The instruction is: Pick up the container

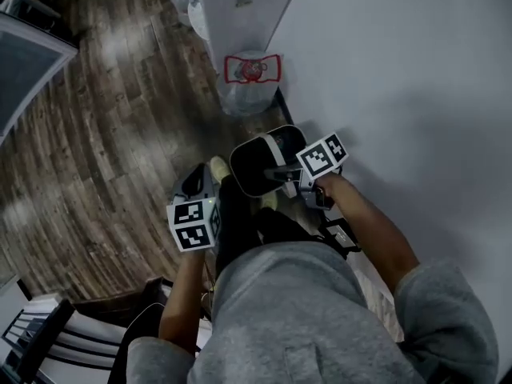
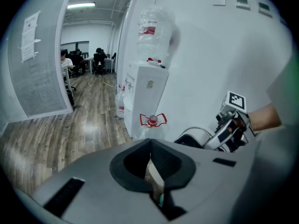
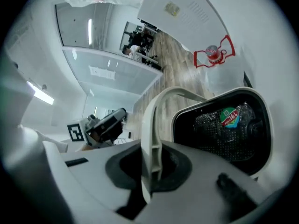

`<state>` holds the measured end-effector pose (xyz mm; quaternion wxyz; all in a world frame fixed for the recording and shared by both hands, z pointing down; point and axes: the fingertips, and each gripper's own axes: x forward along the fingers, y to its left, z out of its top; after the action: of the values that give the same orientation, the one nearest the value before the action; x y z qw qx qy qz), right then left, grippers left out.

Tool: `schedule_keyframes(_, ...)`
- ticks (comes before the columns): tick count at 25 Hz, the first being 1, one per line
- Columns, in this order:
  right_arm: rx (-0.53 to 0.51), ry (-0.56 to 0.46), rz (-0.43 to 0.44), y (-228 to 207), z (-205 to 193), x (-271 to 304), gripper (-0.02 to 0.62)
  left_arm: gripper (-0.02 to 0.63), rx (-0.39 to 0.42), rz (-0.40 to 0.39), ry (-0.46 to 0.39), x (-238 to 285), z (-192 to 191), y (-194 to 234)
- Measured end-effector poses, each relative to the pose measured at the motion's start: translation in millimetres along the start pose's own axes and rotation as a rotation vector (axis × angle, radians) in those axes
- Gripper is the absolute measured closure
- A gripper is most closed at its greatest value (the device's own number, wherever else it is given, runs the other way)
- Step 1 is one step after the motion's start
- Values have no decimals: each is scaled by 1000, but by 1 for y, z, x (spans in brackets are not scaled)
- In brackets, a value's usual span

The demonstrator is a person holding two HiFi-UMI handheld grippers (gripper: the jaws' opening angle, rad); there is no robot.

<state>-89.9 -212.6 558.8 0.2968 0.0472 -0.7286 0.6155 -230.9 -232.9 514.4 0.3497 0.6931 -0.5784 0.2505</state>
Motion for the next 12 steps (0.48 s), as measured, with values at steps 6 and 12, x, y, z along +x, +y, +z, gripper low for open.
schedule_keyframes(6,70,-179,63,72,3,-47,568,591,-7,2,-73,-62,11,-40)
schedule_keyframes(12,165,-327,159,110,-11,-82,568,591,5,1,-150,-102,27,-71)
